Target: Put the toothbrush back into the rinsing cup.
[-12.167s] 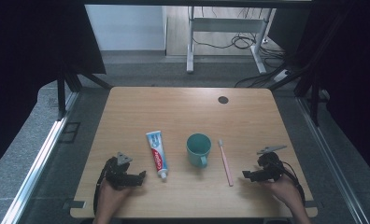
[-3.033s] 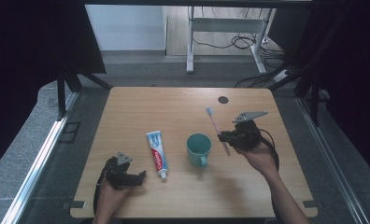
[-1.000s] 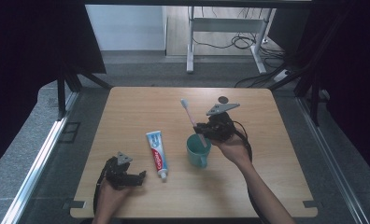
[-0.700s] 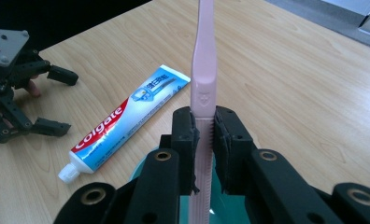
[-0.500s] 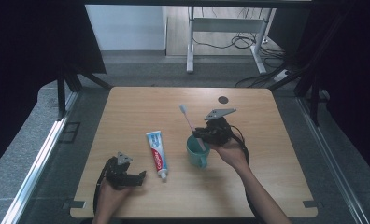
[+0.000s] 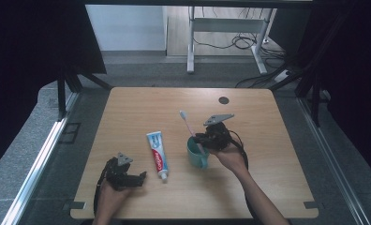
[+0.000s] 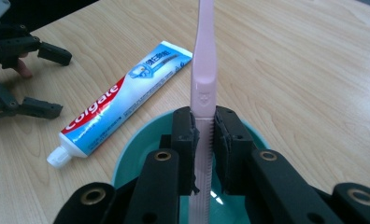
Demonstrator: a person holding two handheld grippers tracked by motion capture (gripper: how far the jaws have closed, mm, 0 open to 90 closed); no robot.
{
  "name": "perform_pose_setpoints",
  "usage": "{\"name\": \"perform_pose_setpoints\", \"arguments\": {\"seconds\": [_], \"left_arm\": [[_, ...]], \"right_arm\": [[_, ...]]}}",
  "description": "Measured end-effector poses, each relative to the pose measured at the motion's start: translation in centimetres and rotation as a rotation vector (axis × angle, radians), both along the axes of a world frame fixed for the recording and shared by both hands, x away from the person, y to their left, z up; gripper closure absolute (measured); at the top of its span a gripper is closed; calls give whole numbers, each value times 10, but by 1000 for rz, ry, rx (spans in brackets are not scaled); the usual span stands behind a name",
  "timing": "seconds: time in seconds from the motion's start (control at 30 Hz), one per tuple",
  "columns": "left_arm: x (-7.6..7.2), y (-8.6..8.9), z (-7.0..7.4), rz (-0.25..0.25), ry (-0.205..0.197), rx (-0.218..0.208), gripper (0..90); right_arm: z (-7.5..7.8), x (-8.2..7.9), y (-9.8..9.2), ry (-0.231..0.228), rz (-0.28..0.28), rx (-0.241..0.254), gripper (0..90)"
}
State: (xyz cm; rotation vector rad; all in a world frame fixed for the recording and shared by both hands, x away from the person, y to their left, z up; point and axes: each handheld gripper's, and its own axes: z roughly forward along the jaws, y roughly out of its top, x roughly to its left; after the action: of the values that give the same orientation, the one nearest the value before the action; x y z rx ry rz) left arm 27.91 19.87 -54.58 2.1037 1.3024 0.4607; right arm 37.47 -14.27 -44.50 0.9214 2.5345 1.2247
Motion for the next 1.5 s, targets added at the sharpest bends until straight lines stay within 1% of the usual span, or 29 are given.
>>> {"name": "perform_pose_setpoints", "arguments": {"seconds": [0.37, 0.47, 0.7, 0.93, 1.1, 1.5], "left_arm": [[0, 0, 0, 2, 0, -2, 1], [0, 0, 0, 3, 0, -3, 1], [0, 0, 0, 2, 1, -3, 1], [0, 0, 0, 3, 1, -4, 1], [0, 0, 0, 2, 1, -4, 1], [0, 0, 0, 2, 1, -3, 1]], "right_arm": [[-11, 1, -1, 24, 2, -8, 782], [-17, 1, -1, 32, 5, -16, 782], [-21, 1, -2, 52, 2, -21, 779], [-27, 1, -2, 71, 8, -46, 774], [-28, 1, -1, 65, 8, -52, 771], [-27, -1, 0, 54, 20, -58, 677]]}}
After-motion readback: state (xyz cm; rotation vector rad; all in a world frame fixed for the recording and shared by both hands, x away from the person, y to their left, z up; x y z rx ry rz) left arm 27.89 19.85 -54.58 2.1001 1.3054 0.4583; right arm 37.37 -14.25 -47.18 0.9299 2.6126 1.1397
